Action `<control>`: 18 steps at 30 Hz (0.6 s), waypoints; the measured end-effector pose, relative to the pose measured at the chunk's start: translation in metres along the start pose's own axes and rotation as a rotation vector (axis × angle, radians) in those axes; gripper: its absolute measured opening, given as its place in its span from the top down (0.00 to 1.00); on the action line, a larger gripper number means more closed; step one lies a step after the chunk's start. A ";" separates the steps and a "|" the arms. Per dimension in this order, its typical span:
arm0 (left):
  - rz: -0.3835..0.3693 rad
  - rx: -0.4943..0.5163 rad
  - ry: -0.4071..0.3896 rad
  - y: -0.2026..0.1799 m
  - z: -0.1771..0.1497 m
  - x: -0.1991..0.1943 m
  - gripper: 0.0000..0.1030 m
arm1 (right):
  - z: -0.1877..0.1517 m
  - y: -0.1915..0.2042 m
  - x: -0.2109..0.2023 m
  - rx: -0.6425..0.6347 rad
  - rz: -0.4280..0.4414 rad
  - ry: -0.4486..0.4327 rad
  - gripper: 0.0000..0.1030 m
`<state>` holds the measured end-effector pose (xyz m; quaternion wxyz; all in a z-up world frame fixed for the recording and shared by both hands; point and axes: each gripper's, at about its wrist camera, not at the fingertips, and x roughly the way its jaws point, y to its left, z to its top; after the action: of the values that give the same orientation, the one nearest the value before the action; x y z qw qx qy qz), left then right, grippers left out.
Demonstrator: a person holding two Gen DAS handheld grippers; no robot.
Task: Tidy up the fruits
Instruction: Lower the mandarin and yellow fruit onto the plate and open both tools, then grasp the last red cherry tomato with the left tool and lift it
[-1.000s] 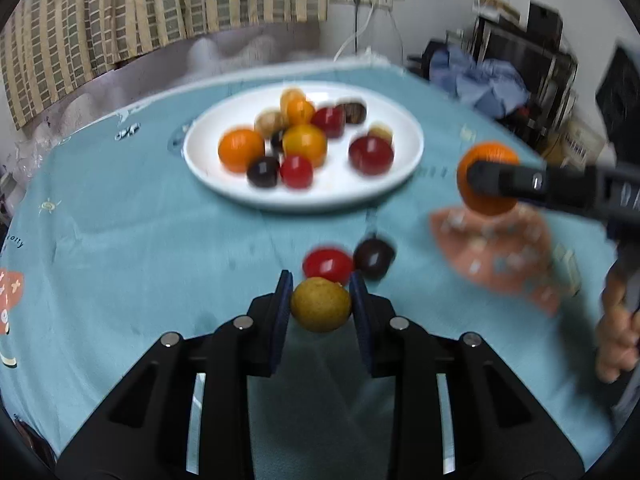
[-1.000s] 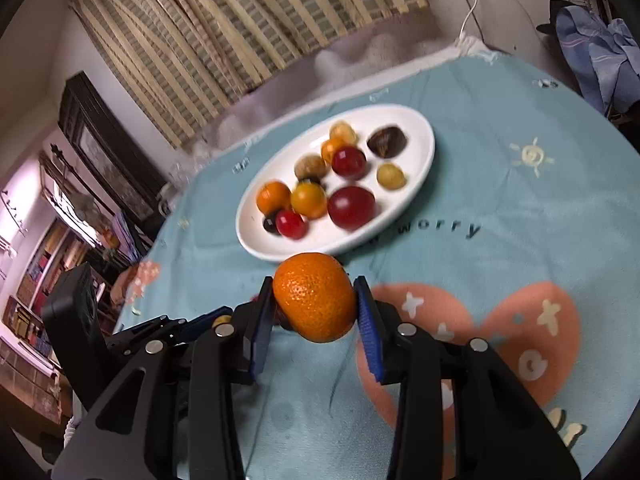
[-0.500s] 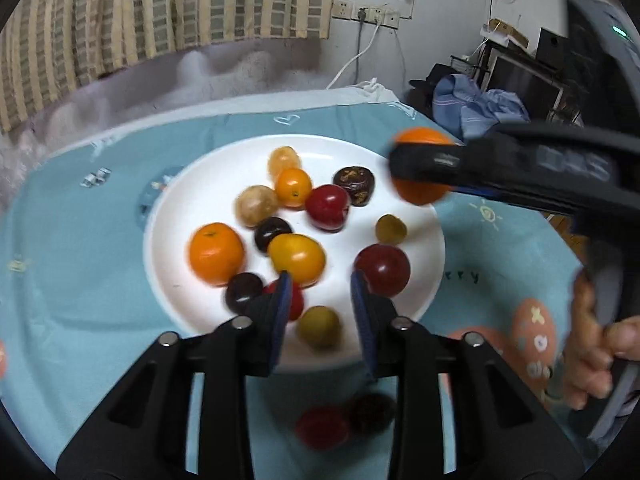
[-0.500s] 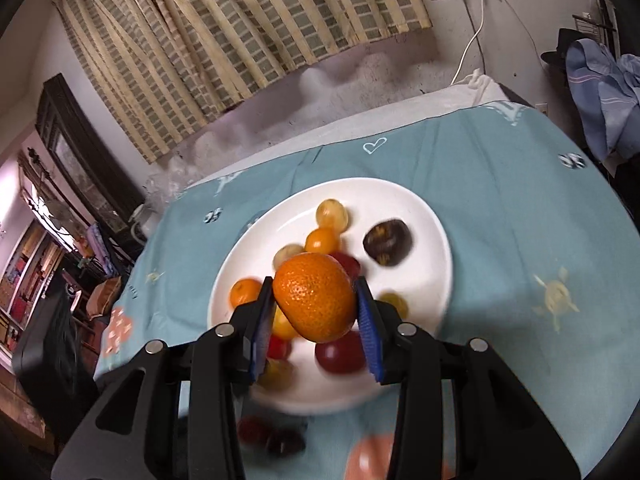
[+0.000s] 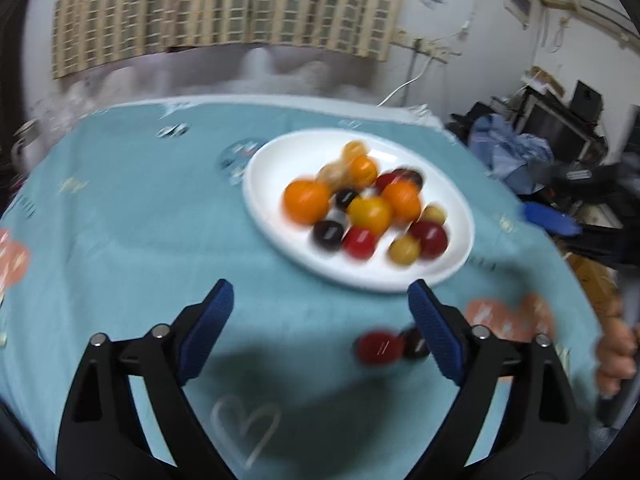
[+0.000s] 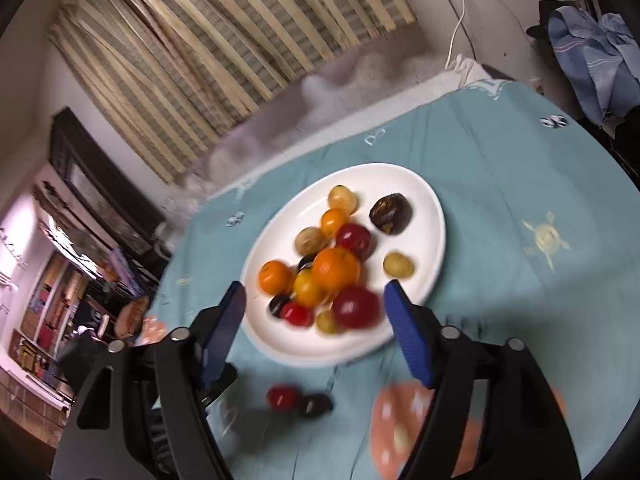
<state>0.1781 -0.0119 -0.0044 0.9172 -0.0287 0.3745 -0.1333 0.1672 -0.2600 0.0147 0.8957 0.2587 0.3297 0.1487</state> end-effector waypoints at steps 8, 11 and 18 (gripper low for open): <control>-0.005 0.040 0.057 -0.009 -0.016 0.011 0.08 | -0.038 -0.030 -0.005 0.076 0.038 0.023 0.08; -0.017 0.097 0.076 -0.019 -0.015 0.019 0.08 | -0.033 -0.028 -0.006 0.067 0.039 0.016 0.08; 0.120 0.193 0.090 -0.023 -0.023 0.028 0.02 | -0.034 -0.028 -0.006 0.065 0.028 0.019 0.08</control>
<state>0.1762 -0.0406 -0.0365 0.9041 0.0882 0.4019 -0.1150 0.1432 -0.2733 -0.0199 0.8815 0.2909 0.3391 0.1530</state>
